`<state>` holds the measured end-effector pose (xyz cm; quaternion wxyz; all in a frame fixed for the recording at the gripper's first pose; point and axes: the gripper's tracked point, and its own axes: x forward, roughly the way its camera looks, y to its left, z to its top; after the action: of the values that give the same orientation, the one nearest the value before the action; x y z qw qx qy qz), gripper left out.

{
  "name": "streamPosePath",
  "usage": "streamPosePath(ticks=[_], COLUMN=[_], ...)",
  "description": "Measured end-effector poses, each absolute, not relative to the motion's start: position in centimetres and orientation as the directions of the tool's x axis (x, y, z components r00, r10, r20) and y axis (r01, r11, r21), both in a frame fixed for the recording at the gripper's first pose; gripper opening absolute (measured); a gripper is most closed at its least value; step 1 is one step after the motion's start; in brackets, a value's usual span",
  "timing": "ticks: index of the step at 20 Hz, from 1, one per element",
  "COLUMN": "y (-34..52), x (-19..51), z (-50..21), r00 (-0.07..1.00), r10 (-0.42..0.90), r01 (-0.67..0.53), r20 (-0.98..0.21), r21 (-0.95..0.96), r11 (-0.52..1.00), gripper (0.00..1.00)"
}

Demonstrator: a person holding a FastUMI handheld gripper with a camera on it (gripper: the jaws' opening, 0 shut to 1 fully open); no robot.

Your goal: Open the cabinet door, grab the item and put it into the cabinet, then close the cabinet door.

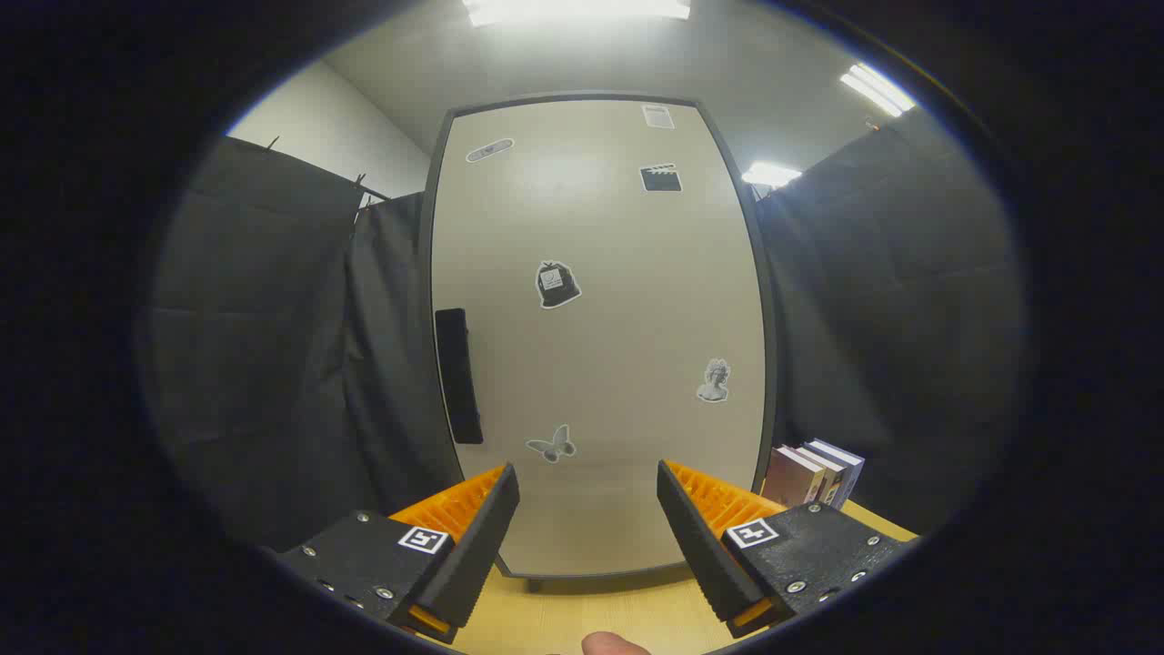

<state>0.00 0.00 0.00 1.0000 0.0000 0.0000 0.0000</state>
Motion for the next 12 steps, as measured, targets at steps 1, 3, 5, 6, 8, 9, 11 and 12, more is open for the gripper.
streamPosePath(ticks=[1, 3, 5, 6, 8, 9, 11, 12], y=[-0.1, -0.1, -0.1, -0.1, 0.0, -0.1, -0.3, -0.3], x=[0.1, 0.3, 0.5, 0.6, 0.9, 1.0, 1.3, 1.6], z=[0.1, 0.0, 0.0, 0.0, 0.4, 0.6, 0.7, 0.6], r00=[1.000, 1.000, 1.000, 1.000, 1.000, 1.000, 0.999, 1.000], r10=[-0.002, -0.001, 0.002, 0.005, 0.011, 0.009, 0.009, 0.009], r01=[0.002, 0.001, -0.002, -0.005, -0.011, -0.009, -0.008, -0.008], r20=[0.002, 0.001, -0.001, -0.001, 0.011, 0.021, 0.031, 0.028], r21=[0.001, -0.003, -0.008, -0.007, -0.007, -0.013, -0.023, -0.028], r11=[1.000, 1.000, 1.000, 1.000, 1.000, 1.000, 1.000, 1.000], gripper=[0.95, 0.95, 0.95, 0.95, 0.95, 0.95, 0.95, 0.95])
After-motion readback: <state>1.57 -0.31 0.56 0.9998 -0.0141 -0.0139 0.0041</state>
